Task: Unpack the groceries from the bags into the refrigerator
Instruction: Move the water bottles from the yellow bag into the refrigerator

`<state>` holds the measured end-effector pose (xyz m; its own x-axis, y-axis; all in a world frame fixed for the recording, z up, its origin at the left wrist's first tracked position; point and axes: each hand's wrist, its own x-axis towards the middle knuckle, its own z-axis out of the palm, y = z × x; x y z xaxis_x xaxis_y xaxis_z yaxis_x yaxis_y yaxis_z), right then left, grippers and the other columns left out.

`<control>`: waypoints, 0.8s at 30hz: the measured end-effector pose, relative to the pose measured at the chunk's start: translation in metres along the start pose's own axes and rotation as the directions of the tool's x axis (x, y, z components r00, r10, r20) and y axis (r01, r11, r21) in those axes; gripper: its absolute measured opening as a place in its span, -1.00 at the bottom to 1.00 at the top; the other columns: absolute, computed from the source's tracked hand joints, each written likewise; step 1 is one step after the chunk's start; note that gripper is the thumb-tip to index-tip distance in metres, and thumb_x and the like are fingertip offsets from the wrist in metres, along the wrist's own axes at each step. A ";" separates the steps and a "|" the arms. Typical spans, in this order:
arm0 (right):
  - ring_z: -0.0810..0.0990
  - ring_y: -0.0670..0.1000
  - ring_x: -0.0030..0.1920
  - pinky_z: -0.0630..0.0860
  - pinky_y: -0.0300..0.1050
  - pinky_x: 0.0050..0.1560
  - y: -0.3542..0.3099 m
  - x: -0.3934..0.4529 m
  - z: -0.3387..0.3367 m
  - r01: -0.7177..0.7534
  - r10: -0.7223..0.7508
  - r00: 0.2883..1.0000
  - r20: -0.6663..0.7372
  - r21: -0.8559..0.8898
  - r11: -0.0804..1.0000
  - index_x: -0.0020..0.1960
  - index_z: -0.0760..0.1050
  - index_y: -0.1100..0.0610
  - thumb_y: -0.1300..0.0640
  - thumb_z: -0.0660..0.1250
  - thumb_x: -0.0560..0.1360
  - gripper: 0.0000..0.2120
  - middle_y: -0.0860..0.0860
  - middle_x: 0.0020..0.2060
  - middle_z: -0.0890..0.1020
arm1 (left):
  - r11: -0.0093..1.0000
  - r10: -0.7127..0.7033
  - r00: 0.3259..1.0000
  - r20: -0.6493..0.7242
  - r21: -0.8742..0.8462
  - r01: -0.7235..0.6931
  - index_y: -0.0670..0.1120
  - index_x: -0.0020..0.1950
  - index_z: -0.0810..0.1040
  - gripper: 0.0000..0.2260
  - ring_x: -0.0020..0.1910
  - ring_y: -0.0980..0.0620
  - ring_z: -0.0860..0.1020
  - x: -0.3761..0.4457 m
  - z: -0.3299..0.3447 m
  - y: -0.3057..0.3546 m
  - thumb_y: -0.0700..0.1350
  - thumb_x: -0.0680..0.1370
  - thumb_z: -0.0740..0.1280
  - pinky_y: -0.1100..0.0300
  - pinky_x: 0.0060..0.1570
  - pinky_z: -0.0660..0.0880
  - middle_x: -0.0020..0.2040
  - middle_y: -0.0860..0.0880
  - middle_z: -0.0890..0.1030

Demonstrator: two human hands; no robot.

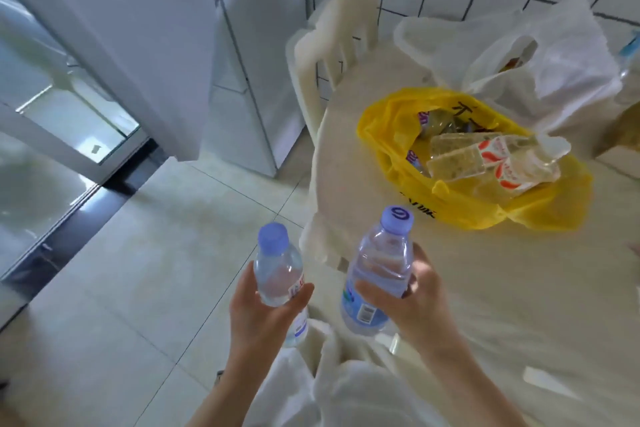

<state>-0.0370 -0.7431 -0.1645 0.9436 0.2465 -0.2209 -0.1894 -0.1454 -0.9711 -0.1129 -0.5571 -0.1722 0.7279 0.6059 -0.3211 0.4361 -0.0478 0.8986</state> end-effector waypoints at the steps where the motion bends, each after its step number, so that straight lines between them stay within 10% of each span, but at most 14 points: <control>1: 0.68 0.00 -0.07 0.64 -0.04 -0.11 0.001 -0.001 0.012 -0.008 0.008 0.999 0.038 -0.019 1.000 0.13 0.49 0.00 -0.07 0.56 0.12 -0.39 0.07 -0.04 0.65 | 1.000 -0.010 0.999 -0.041 -0.012 0.009 0.11 -0.09 0.55 -0.63 -0.20 0.08 0.64 -0.004 -0.012 -0.006 -0.01 0.16 0.56 0.08 -0.15 0.56 -0.18 0.09 0.66; 24: 0.61 0.05 0.00 0.61 0.09 -0.06 0.006 -0.049 0.407 0.244 -0.053 0.797 0.601 -0.241 0.939 0.16 0.43 -0.04 -0.20 0.58 0.11 -0.30 0.05 0.02 0.56 | 0.983 -0.182 0.725 -0.665 -0.138 0.121 0.03 -0.02 0.50 -0.60 -0.16 -0.01 0.61 0.003 -0.379 -0.143 -0.10 0.27 0.62 0.08 -0.15 0.55 -0.15 0.01 0.62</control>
<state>-0.1945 -0.3661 -0.1969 0.5991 0.7804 -0.1790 0.1183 -0.3075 -0.9442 -0.3737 -0.2469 -0.1881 0.0964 0.9756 -0.1973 0.4436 0.1354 0.8859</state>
